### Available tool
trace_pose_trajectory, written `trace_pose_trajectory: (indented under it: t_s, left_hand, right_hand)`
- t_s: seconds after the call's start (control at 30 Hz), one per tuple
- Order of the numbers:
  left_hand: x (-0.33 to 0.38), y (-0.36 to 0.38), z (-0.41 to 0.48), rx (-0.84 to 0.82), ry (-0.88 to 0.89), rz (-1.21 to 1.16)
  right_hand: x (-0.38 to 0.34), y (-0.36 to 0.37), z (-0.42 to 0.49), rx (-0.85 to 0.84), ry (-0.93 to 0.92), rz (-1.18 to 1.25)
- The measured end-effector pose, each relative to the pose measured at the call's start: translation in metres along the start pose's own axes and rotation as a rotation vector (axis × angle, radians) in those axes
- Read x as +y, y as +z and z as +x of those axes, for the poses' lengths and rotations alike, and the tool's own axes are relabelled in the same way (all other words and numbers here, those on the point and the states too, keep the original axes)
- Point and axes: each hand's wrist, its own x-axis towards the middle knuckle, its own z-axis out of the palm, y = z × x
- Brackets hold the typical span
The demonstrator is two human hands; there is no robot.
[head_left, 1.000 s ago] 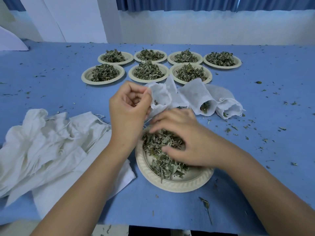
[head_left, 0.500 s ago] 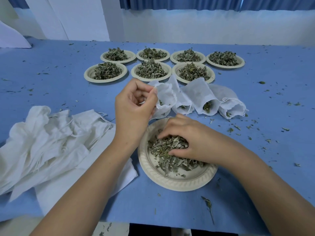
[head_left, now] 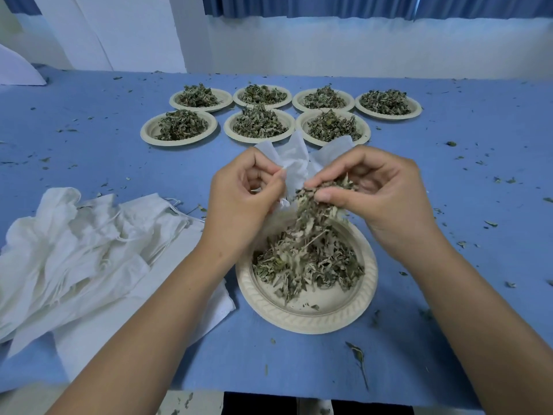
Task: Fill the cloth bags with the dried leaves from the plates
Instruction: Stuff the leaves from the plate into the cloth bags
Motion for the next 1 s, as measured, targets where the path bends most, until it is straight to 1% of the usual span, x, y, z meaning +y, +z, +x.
trace_pose_trajectory:
  t_s: [0.07,0.17,0.33,0.4,0.47,0.6,0.67,0.73,0.8,0.93,1.0]
  left_hand:
    - [0.001,0.002,-0.001,-0.051,0.006,0.003]
    - [0.001,0.002,-0.003,-0.082,0.009,-0.009]
    - [0.004,0.001,-0.005,-0.123,0.009,-0.077]
    - [0.004,0.001,-0.005,-0.122,0.005,-0.091]
    - [0.005,0.001,-0.005,-0.106,0.002,-0.086]
    - [0.004,0.001,-0.002,-0.015,-0.029,-0.098]
    - [0.003,0.002,-0.002,-0.008,-0.020,-0.062]
    - [0.002,0.002,-0.003,-0.026,-0.001,-0.036]
    - [0.001,0.002,-0.003,-0.043,0.019,-0.021]
    - [0.000,0.003,-0.005,-0.061,0.034,-0.013]
    - [0.001,0.004,-0.006,-0.078,0.048,0.000]
  right_hand:
    - [0.002,0.004,0.000,0.089,0.021,0.057]
    - [0.009,0.011,-0.003,0.170,0.039,0.016]
    - [0.018,0.017,-0.007,0.231,-0.024,-0.219]
    - [0.018,0.017,-0.007,0.189,-0.062,-0.367]
    - [0.016,0.016,-0.006,0.093,-0.075,-0.470]
    - [0.011,0.009,-0.003,-0.148,-0.022,-0.538]
    - [0.011,0.007,-0.003,-0.194,-0.040,-0.602]
    - [0.012,0.008,-0.002,-0.131,-0.110,-0.623]
    - [0.011,0.009,-0.003,-0.040,-0.145,-0.576]
    - [0.011,0.012,-0.005,0.120,-0.105,-0.404]
    - [0.012,0.014,-0.006,0.186,-0.165,-0.451]
